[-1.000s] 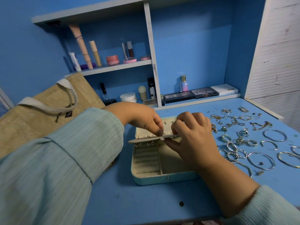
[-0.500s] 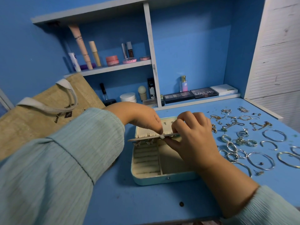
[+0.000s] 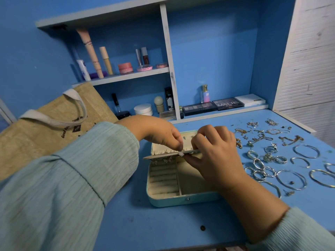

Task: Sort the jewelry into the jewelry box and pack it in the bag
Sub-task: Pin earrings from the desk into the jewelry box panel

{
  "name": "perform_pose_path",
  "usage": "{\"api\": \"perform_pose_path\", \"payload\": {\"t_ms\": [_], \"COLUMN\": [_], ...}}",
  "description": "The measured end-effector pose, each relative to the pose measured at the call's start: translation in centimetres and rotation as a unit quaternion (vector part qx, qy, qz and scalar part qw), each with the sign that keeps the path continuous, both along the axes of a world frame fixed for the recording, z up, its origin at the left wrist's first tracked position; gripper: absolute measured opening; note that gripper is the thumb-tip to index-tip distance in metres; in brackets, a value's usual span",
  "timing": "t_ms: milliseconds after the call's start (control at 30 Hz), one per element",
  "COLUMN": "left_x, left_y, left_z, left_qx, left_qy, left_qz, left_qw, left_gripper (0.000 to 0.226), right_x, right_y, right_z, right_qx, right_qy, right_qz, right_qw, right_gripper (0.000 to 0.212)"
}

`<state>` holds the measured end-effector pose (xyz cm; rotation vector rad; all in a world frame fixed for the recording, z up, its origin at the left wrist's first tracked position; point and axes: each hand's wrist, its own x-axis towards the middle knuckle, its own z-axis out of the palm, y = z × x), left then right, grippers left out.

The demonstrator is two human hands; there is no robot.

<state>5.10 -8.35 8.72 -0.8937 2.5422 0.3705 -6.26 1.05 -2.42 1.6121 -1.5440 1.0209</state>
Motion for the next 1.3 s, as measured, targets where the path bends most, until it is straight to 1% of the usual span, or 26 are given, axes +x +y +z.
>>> {"api": "perform_pose_path", "payload": {"t_ms": [100,133,200,300,367,467,533,633,700,767,833,967,1033,1100,1300], "left_x": [0.6,0.8,1.2,2.4,3.4,4.8,5.3,5.5,5.5,5.5,5.4,5.2,5.0,4.8,4.4], "left_y": [0.1,0.2,0.7,1.9,2.9,4.5,5.2,5.8,6.0,6.1,6.0,5.6,5.4,5.4,5.2], "left_z": [0.0,0.0,0.1,0.4,0.4,-0.1,-0.6,-1.6,-2.2,-2.6,-2.9,-3.0,-3.0,-2.9,-2.5], "left_qx": [-0.027,-0.042,-0.071,-0.098,-0.101,-0.108,-0.135,-0.190,-0.216,-0.231,-0.248,-0.261,-0.261,-0.261,-0.278], "left_qy": [0.031,0.046,0.092,0.178,0.222,0.262,0.264,0.246,0.258,0.275,0.283,0.297,0.306,0.314,0.335], "left_qz": [0.011,0.012,0.026,0.052,0.062,0.067,0.069,0.080,0.086,0.094,0.095,0.110,0.120,0.127,0.152], "left_qw": [0.999,0.998,0.993,0.978,0.968,0.957,0.953,0.947,0.938,0.929,0.922,0.912,0.908,0.904,0.888], "left_gripper": [0.008,0.010,0.015,0.011,0.009,0.005,0.002,0.009,0.005,0.002,0.006,0.007,0.004,0.007,0.010], "right_x": [-0.1,-0.1,0.0,0.0,0.0,0.2,0.3,0.1,0.1,-0.1,-0.4,-1.5,-2.0,-2.3,-2.6], "right_y": [0.1,0.2,0.2,0.1,0.3,0.6,0.8,1.2,1.7,2.4,3.0,4.2,4.4,4.3,3.4], "right_z": [0.2,0.3,0.4,0.7,1.0,1.6,1.8,2.2,2.8,3.6,4.2,5.1,5.3,5.4,6.3], "right_qx": [0.000,0.003,0.008,0.015,0.030,0.074,0.106,0.166,0.217,0.273,0.303,0.304,0.287,0.275,0.274], "right_qy": [-0.014,-0.016,-0.016,-0.027,-0.026,-0.027,-0.032,-0.025,-0.017,-0.015,-0.028,-0.073,-0.107,-0.138,-0.175], "right_qz": [0.000,0.000,-0.004,-0.008,-0.011,-0.011,-0.013,-0.023,-0.025,-0.029,-0.023,0.008,0.030,0.053,0.035], "right_qw": [1.000,1.000,1.000,0.999,0.999,0.997,0.994,0.986,0.976,0.962,0.952,0.950,0.952,0.950,0.945], "right_gripper": [0.032,0.033,0.033,0.034,0.035,0.043,0.044,0.041,0.036,0.036,0.034,0.023,0.022,0.022,0.021]}}
